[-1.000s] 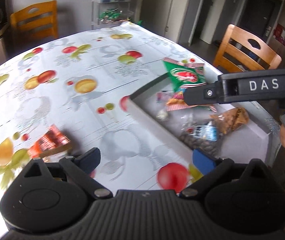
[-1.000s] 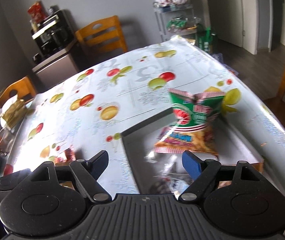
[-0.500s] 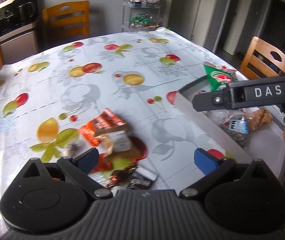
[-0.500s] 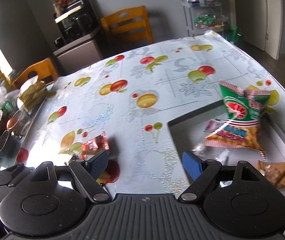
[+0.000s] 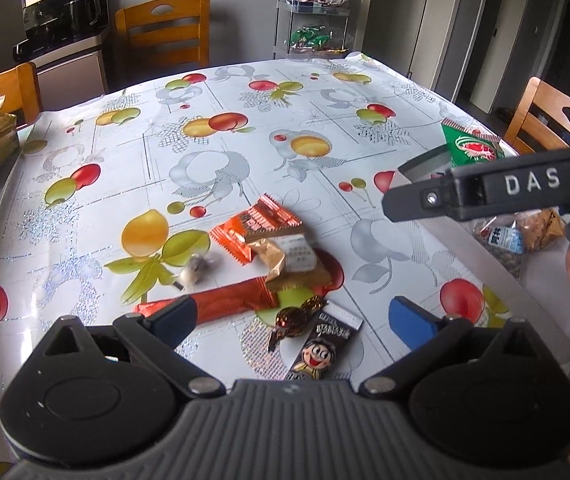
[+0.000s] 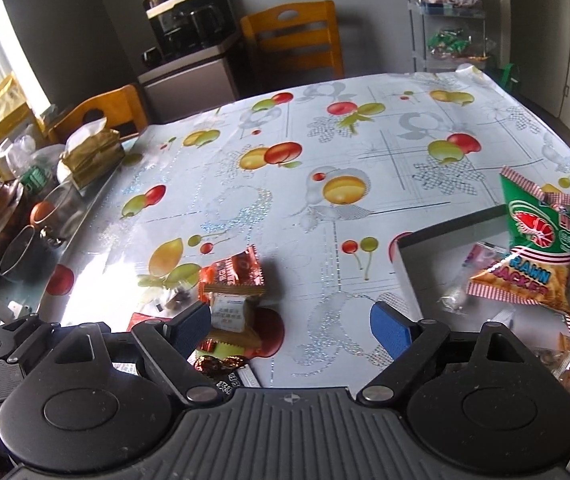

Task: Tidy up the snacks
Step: 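Move both tools back from the box to the snack pile, then grasp the cartoon chocolate tube with the left tool while the right tool grasps the cake packet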

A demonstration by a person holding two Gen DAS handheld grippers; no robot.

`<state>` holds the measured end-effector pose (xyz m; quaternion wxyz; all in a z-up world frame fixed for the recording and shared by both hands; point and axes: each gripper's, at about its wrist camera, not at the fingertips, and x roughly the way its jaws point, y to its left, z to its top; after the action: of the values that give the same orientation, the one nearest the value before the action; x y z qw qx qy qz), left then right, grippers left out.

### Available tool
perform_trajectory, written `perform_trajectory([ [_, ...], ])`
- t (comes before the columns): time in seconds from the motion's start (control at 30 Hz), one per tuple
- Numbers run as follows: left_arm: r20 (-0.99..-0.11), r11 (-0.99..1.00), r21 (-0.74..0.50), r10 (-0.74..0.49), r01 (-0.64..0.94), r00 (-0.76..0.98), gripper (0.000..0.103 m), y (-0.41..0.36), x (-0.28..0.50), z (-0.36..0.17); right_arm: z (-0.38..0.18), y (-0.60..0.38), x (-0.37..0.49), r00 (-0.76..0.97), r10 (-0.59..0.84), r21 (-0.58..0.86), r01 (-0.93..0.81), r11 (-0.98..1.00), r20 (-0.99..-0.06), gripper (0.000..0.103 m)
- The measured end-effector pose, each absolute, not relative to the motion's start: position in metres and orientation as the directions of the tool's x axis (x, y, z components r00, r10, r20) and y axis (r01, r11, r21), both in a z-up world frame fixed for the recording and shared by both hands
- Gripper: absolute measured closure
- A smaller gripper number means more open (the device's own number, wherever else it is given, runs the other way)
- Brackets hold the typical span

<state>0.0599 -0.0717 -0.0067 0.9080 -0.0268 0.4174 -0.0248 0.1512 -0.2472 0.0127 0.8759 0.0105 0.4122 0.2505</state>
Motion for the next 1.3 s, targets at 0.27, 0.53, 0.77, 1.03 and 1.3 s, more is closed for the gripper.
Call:
perform_trajectory([
  [0.27, -0.776, 0.995, -0.078, -0.1, 0.063, 0.623, 0.0, -0.069, 0.048, -0.015, 0.009, -0.231, 0.149, 0.511, 0.461, 0.22, -0.462, 0.859, -0.726, 0.014],
  [0.53, -0.788, 0.991, -0.107, -0.137, 0.085, 0.6, 0.0, -0.065, 0.04, -0.028, 0.003, -0.216, 0.147, 0.485, 0.467, 0.206, -0.497, 0.843, -0.74, 0.014],
  [0.77, -0.805, 0.985, -0.115, -0.17, 0.13, 0.569, 0.0, -0.067, 0.041, -0.036, -0.001, -0.202, 0.15, 0.479, 0.463, 0.18, -0.524, 0.832, -0.746, 0.014],
  [1.03, -0.821, 0.977, -0.071, -0.172, 0.202, 0.545, 0.0, -0.074, 0.044, -0.047, -0.011, -0.182, 0.159, 0.453, 0.447, 0.156, -0.547, 0.822, -0.771, 0.017],
  [1.3, -0.815, 0.965, -0.009, -0.158, 0.26, 0.558, 0.014, -0.078, 0.047, -0.056, -0.013, -0.174, 0.165, 0.435, 0.448, 0.152, -0.564, 0.812, -0.781, 0.026],
])
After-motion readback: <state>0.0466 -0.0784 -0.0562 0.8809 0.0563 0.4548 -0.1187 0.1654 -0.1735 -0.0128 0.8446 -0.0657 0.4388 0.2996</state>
